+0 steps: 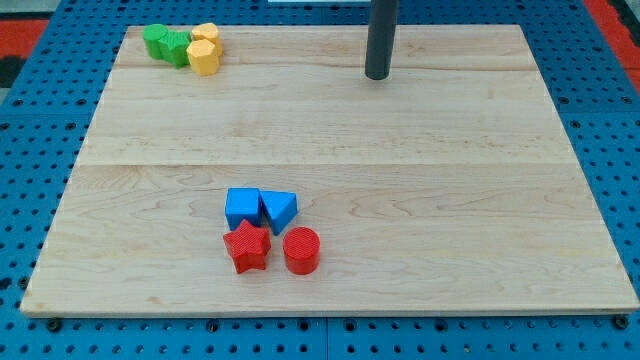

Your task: Move the arm to the top center of the board

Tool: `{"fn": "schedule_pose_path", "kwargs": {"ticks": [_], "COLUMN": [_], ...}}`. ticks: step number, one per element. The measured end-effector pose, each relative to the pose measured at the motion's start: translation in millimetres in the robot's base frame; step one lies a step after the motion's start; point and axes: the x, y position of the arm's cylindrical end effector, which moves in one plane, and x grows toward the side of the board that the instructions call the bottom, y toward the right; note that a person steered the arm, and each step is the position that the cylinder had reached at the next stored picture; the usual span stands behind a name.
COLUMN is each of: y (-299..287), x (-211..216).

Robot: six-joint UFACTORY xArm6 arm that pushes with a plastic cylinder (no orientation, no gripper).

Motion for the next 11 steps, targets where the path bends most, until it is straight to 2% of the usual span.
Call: {"fn": "schedule_pose_path", "kwargs": {"ticks": [5, 7, 11], "y": [7.7, 9.4, 16.2], "x": [-0.4, -20.1, -28.3]}}
